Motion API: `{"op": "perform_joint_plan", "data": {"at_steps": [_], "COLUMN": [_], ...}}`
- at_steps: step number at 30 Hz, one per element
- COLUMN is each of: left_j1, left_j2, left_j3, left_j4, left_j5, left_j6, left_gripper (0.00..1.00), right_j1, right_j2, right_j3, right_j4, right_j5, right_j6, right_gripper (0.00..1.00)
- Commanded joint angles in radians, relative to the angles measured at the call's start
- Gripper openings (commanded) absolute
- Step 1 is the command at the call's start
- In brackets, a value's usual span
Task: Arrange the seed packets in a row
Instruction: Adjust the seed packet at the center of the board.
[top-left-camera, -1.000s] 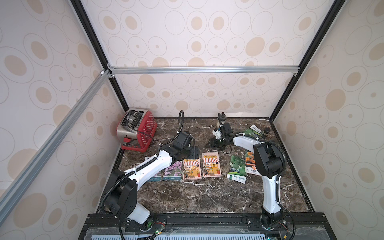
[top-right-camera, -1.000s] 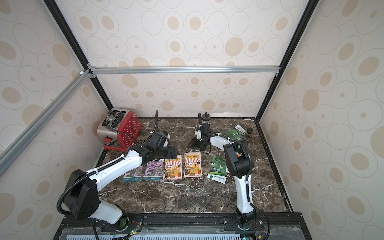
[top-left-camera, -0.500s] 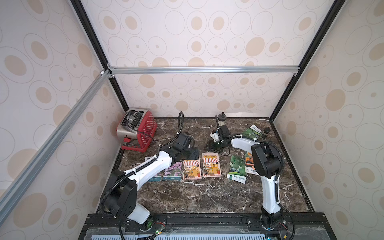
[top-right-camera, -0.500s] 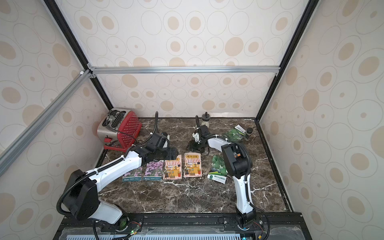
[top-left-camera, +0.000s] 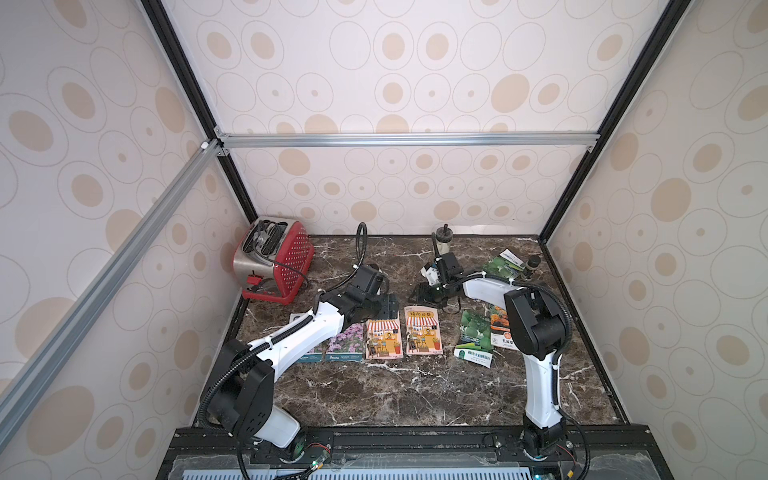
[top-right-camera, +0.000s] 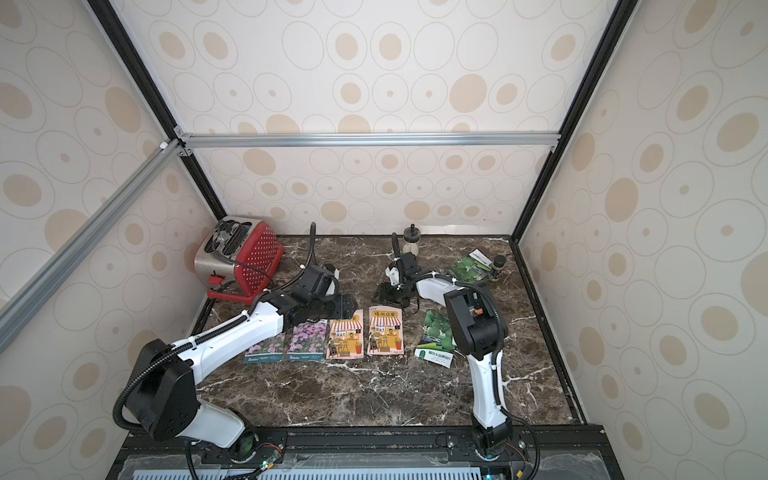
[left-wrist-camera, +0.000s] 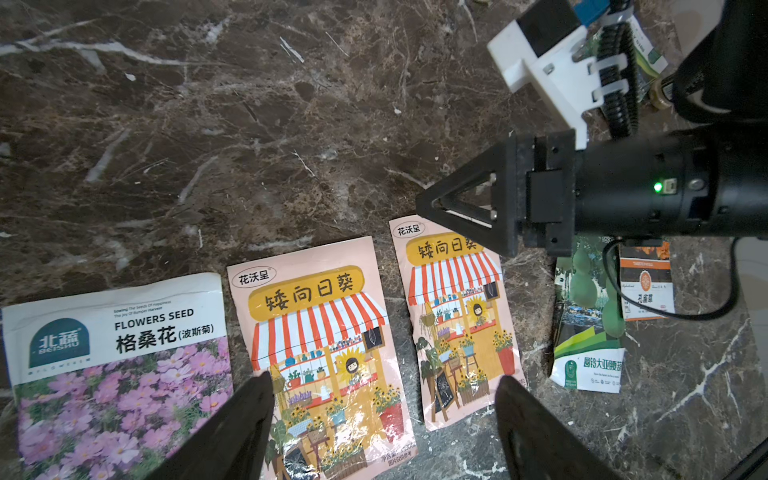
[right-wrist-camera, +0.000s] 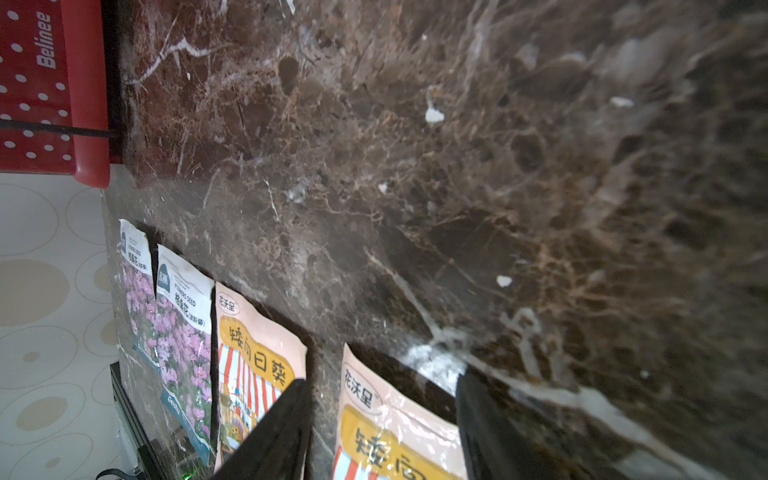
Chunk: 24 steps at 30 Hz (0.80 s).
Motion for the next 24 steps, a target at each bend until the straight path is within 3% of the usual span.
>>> {"op": "perform_joint_plan", "data": {"at_steps": [1, 24], "left_j1": [0.007, 0.006], "left_j2": [-0.028, -0.012], "left_j3": [-0.002, 0.012], "left_j4": [0.009, 0.018], "left_j5": [-0.001, 0.006], "left_j6": [-0.012, -0.004], "left_gripper": [0.84, 0.85], "right_j1": [0.011, -0.007], "right_j2": [-0.035, -0.053], "right_j3": [-0.021, 0.048], "right_j4": [-0.039, 0.004], "right_j5": [0.016, 0.0], "right_j6": [-0.001, 0.008], "right_gripper": [0.59, 0.61]}}
